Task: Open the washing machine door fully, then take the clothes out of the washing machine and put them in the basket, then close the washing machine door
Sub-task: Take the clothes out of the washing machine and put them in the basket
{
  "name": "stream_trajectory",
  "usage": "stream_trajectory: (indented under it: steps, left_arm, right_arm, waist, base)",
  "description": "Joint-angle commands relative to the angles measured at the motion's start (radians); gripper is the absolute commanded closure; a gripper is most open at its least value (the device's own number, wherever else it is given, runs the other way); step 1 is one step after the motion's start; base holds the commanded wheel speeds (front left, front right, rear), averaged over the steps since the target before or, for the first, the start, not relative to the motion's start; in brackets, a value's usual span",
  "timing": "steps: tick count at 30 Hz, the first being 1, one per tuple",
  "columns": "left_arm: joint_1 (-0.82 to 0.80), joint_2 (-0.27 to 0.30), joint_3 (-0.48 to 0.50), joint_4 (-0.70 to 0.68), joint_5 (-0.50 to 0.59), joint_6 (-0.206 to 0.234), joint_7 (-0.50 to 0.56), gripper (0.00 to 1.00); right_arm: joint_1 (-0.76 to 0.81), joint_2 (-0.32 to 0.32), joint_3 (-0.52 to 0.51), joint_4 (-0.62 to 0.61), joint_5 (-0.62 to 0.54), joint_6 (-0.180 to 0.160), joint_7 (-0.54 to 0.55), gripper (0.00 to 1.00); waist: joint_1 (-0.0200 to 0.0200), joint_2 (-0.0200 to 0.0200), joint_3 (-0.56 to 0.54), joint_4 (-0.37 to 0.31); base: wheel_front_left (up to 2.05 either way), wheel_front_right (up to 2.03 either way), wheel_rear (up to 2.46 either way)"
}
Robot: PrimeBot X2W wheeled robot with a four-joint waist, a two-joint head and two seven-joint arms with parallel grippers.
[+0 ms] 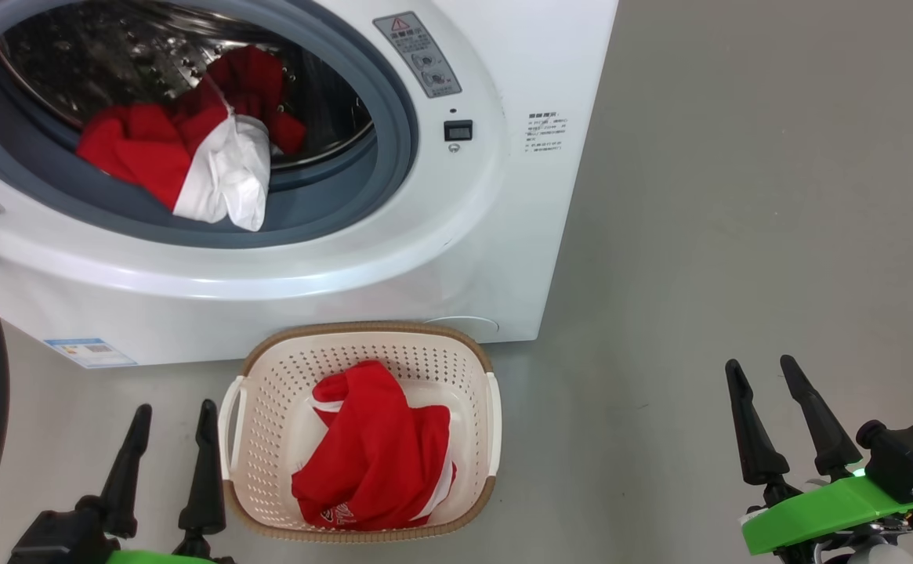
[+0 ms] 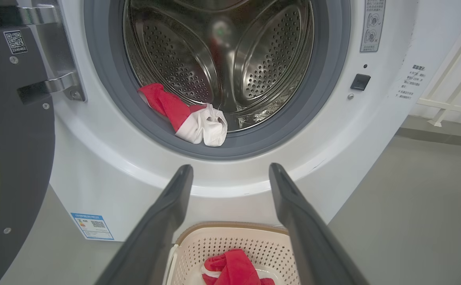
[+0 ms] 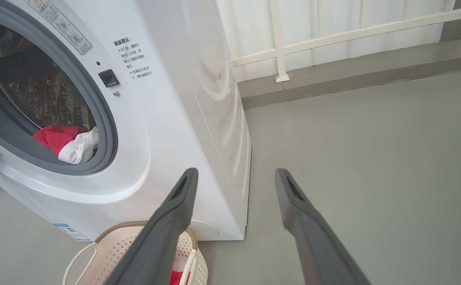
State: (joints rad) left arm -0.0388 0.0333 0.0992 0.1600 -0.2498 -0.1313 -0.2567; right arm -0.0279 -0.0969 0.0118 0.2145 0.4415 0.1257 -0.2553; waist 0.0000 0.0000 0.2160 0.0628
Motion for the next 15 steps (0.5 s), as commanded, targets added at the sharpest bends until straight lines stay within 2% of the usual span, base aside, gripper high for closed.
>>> stream_trajectory:
  steps: [1,9,15]
  left_arm:
    - [-0.005,0.017,0.033,-0.028,-0.009,0.001,-0.005,0.00]
    - [-0.021,0.017,0.021,-0.016,-0.014,0.001,-0.005,0.00]
    - [-0.091,0.017,0.006,0.016,0.004,0.001,-0.005,0.00]
  right_arm:
    - [-0.003,-0.011,0.020,-0.026,0.007,0.005,-0.006,0.00]
    - [-0.007,-0.009,0.024,-0.024,0.009,0.005,-0.006,0.00]
    - [-0.026,0.000,0.030,-0.031,0.007,0.005,-0.006,0.00]
  waist:
    - [0.0000,0.0000,0.000,0.000]
    - [0.0000,0.0000,0.004,0.000]
    - [0.0000,0.0000,0.046,0.002]
  base:
    - [0.00,0.00,0.00]
    - [0.00,0.00,0.00]
    - [0.00,0.00,0.00]
